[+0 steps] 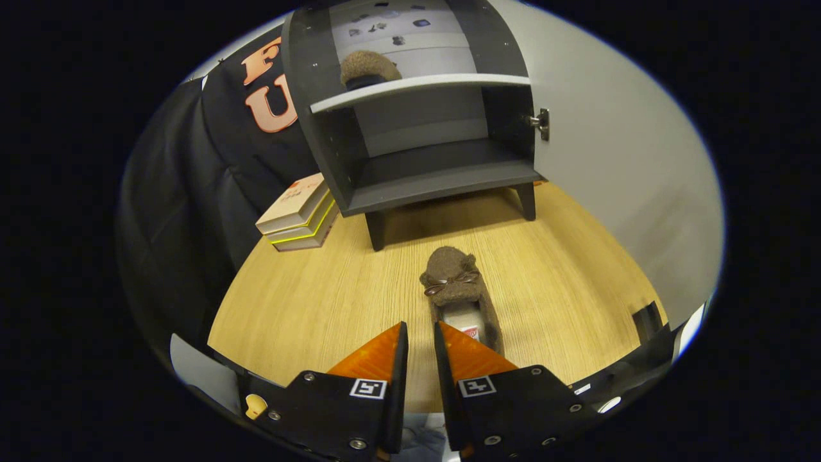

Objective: Open the shoe cabinet door, grab the shoes and put them into the shoe cabinet, then close the shoe cabinet door.

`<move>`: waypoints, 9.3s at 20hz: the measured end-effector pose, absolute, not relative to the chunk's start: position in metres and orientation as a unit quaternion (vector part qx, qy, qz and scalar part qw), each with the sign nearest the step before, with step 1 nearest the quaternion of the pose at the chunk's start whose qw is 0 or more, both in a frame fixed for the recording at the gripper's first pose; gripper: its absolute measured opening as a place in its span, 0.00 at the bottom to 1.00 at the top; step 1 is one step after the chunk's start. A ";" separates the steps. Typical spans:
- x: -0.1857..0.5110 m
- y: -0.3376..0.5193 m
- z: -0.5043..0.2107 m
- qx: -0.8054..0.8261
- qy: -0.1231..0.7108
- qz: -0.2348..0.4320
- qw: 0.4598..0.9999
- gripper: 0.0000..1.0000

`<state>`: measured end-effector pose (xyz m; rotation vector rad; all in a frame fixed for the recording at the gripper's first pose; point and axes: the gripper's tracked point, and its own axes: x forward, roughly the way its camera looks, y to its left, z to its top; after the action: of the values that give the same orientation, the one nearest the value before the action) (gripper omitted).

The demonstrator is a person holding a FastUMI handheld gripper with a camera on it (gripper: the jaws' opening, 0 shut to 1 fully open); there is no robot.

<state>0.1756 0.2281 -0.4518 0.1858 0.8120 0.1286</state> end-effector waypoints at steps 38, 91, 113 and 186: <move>0.299 0.189 -0.291 0.032 0.282 0.041 0.958 0.03; 0.470 0.159 -0.145 -0.006 0.216 0.053 0.975 0.32; 0.179 0.128 -0.031 0.039 0.105 0.004 0.994 0.51; 0.202 0.129 -0.065 0.044 0.057 0.112 0.991 0.77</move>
<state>0.2017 0.1288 -0.0648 0.0875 0.1148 0.2249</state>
